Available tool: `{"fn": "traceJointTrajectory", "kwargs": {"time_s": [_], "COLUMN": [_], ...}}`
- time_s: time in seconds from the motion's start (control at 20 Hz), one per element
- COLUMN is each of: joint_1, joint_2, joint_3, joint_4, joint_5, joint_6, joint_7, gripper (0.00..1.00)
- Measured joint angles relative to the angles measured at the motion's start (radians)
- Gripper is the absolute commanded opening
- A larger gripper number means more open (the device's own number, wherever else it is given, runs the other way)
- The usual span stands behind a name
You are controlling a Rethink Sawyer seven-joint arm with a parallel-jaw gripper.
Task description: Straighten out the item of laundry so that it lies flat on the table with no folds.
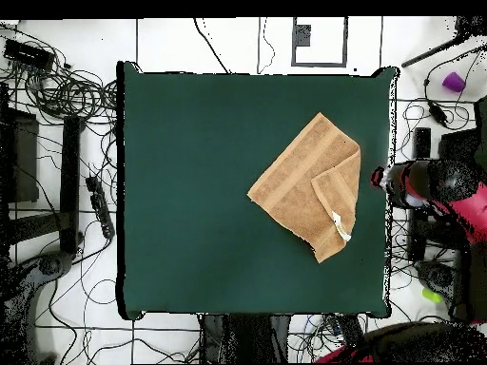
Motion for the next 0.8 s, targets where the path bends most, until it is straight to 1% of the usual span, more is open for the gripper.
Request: {"fn": "traceJointTrajectory", "kwargs": {"time_s": [0.15,0.25,0.5,0.55,0.8], "joint_1": [0.030,0.046,0.050,0.050,0.056], "joint_2": [0.046,0.067,0.069,0.073,0.077], "joint_3": [0.000,-0.002,-0.008,-0.007,-0.011], "joint_4": [-0.002,-0.005,-0.007,-0.003,0.004], "joint_5": [0.049,0.074,0.131,0.154,0.185], "joint_6": [-0.070,-0.089,-0.091,-0.091,-0.091], "joint_7": [0.016,0.032,0.053,0.057,0.067], "gripper": [0.00,0.00,0.00,0.00,0.00]}}
